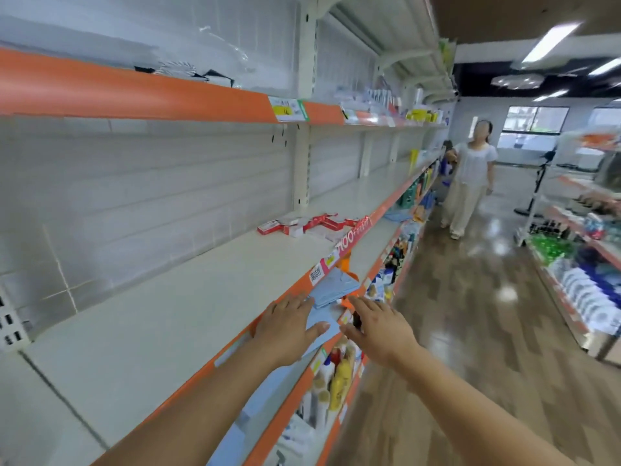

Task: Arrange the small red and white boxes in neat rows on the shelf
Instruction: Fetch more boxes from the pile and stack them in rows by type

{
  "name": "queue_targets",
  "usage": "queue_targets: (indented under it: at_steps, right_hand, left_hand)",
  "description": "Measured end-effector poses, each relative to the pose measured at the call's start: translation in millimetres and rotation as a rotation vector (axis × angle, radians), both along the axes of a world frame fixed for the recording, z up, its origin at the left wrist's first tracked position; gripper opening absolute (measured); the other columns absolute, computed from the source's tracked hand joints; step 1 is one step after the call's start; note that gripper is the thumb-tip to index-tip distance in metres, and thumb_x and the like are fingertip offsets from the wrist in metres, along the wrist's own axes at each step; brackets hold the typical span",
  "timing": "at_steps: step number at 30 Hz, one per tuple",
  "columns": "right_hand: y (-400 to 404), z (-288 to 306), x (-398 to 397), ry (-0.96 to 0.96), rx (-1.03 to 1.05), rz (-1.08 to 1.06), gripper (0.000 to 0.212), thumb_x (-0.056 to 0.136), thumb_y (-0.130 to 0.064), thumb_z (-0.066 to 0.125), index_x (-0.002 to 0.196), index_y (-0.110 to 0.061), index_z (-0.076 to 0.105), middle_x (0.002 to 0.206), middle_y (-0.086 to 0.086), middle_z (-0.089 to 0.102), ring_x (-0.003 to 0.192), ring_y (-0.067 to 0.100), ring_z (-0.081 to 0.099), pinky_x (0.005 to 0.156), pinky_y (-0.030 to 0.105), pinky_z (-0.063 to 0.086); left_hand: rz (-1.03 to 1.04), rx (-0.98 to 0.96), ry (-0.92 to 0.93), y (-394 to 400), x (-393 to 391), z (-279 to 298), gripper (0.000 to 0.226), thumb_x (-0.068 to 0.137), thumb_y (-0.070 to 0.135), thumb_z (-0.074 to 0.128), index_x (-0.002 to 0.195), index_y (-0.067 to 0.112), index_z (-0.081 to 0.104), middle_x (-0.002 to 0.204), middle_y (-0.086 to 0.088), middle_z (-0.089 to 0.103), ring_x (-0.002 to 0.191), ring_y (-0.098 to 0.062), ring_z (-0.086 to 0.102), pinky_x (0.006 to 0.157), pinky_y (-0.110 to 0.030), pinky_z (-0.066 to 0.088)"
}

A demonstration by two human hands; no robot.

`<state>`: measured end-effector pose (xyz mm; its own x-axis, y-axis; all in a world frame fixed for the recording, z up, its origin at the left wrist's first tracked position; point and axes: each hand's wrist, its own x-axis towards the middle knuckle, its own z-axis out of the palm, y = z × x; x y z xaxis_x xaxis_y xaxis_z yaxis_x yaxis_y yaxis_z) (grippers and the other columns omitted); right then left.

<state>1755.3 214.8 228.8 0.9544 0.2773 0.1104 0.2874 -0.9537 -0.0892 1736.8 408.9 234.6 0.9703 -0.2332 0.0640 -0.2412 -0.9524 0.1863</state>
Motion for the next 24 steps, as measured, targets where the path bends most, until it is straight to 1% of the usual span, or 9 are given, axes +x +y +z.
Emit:
queue_targets:
  at_steps: [4,7,12,15,19,22,24]
  right_hand:
    - [-12.2,-1.4,56.4,0.031,0.006,-0.008,0.067,0.095,-0.058,0.031,0.151,-0.026,0.013,0.157,-0.001,0.022,0.142,0.023,0.024,0.113,0.040,0.023]
    - [-24.9,1.8,104.2,0.029,-0.005,0.008,0.066,0.096,-0.058,0.031,0.151,-0.025,0.014,0.155,0.000,0.026,0.142,0.023,0.025,0.113,0.041,0.025]
    - [-52.9,14.3,184.9,0.003,0.018,0.073,0.059,0.098,-0.051,0.033,0.148,-0.021,0.022,0.149,0.002,0.038,0.132,0.024,0.039,0.103,0.040,0.036]
    - [-63.3,22.5,230.0,0.005,0.030,0.125,0.053,0.099,-0.047,0.035,0.145,-0.021,0.030,0.144,0.002,0.044,0.128,0.024,0.042,0.101,0.038,0.039]
    - [-66.1,29.3,288.7,-0.024,0.057,0.168,0.053,0.100,-0.044,0.035,0.146,-0.018,0.030,0.146,0.004,0.042,0.131,0.024,0.040,0.103,0.038,0.038]
    - [-57.2,24.8,319.4,0.013,0.062,0.202,0.053,0.100,-0.043,0.034,0.146,-0.016,0.030,0.143,0.007,0.044,0.127,0.027,0.043,0.100,0.038,0.039]
    - [-50.7,21.5,341.2,0.044,0.075,0.218,0.053,0.100,-0.042,0.034,0.146,-0.016,0.030,0.145,0.008,0.043,0.128,0.028,0.043,0.101,0.039,0.040]
  left_hand:
    - [-0.007,0.021,0.016,-15.9,56.6,-2.6,0.068,0.096,0.058,0.026,0.151,0.021,0.012,0.159,0.003,0.008,0.146,-0.017,0.005,0.118,-0.039,0.010]
    - [0.018,0.022,0.024,-26.7,103.4,-6.4,0.069,0.096,0.058,0.025,0.152,0.021,0.011,0.160,0.002,0.006,0.146,-0.018,0.003,0.119,-0.040,0.008]
    - [0.112,-0.018,0.015,-47.0,173.3,-10.3,0.066,0.097,0.056,0.025,0.152,0.021,0.012,0.160,0.003,0.006,0.146,-0.017,0.005,0.117,-0.039,0.009]
    - [0.173,-0.026,0.013,-55.6,208.5,-6.0,0.062,0.099,0.051,0.025,0.151,0.020,0.015,0.159,0.002,0.008,0.146,-0.017,0.008,0.118,-0.037,0.012]
    - [0.258,-0.030,0.026,-62.4,248.9,1.1,0.057,0.101,0.044,0.025,0.151,0.016,0.016,0.159,-0.001,0.009,0.146,-0.018,0.010,0.118,-0.036,0.014]
    - [0.300,-0.021,0.078,-59.3,271.6,-2.3,0.056,0.103,0.038,0.026,0.151,0.014,0.014,0.159,-0.002,0.007,0.146,-0.019,0.009,0.118,-0.036,0.013]
    - [0.322,-0.021,0.089,-58.9,291.1,-4.6,0.055,0.103,0.035,0.027,0.151,0.013,0.012,0.159,-0.003,0.006,0.146,-0.019,0.009,0.118,-0.035,0.013]
